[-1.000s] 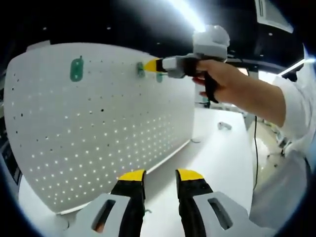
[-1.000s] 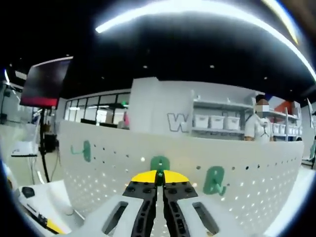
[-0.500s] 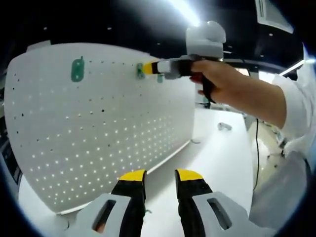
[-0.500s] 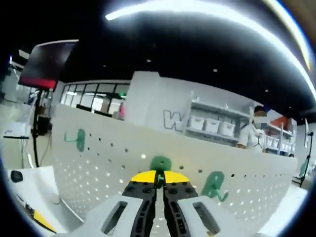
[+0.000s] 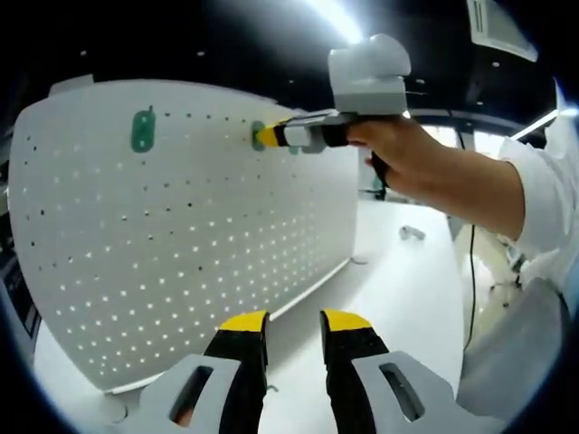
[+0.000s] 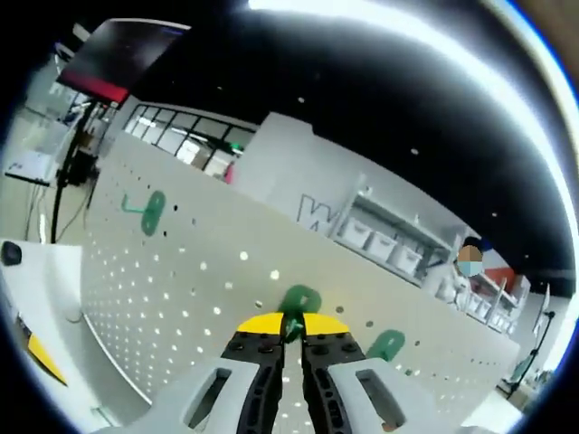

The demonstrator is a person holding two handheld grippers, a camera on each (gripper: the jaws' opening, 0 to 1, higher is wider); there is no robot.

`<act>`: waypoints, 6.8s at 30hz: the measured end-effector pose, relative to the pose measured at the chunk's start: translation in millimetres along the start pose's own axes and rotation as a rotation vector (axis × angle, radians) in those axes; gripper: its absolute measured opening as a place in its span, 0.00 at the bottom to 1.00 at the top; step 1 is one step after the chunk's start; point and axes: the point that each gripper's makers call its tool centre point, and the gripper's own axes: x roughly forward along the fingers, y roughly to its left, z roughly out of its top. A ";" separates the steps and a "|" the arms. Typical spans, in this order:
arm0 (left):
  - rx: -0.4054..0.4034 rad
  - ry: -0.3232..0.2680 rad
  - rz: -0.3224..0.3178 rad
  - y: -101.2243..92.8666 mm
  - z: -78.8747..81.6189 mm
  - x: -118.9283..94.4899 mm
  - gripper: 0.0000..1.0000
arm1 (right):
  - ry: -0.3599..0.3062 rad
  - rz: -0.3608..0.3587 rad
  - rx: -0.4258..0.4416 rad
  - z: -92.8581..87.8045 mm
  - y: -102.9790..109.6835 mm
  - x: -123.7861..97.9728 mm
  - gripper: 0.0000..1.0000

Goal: Insert the hook assembly into the mounting plate slot until the hook locks in place.

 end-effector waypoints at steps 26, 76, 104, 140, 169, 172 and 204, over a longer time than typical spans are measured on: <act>0.009 0.022 0.061 23.1 -6.5 -7.6 0.25 | 0.060 0.181 0.059 -49.4 52.5 -30.6 0.10; 0.015 0.086 0.117 44.1 -23.0 -12.5 0.25 | 0.337 0.794 0.118 -183.6 251.5 -83.9 0.06; -0.002 0.096 0.125 48.8 -26.2 -14.7 0.24 | 0.398 0.887 0.040 -208.7 276.8 -70.9 0.05; 0.003 0.175 0.112 45.4 -49.0 -8.2 0.23 | 0.292 0.814 0.123 -155.6 228.9 -73.5 0.01; 0.064 0.184 0.128 46.6 -50.9 -6.6 0.06 | 0.235 0.844 0.308 -102.5 223.5 -95.2 0.01; 0.073 0.183 0.125 45.3 -50.6 -6.4 0.04 | 0.240 0.845 0.325 -102.0 223.9 -95.8 0.01; 0.084 0.152 0.137 46.3 -43.2 -7.1 0.03 | 0.303 0.881 0.547 -96.2 227.8 -100.9 0.01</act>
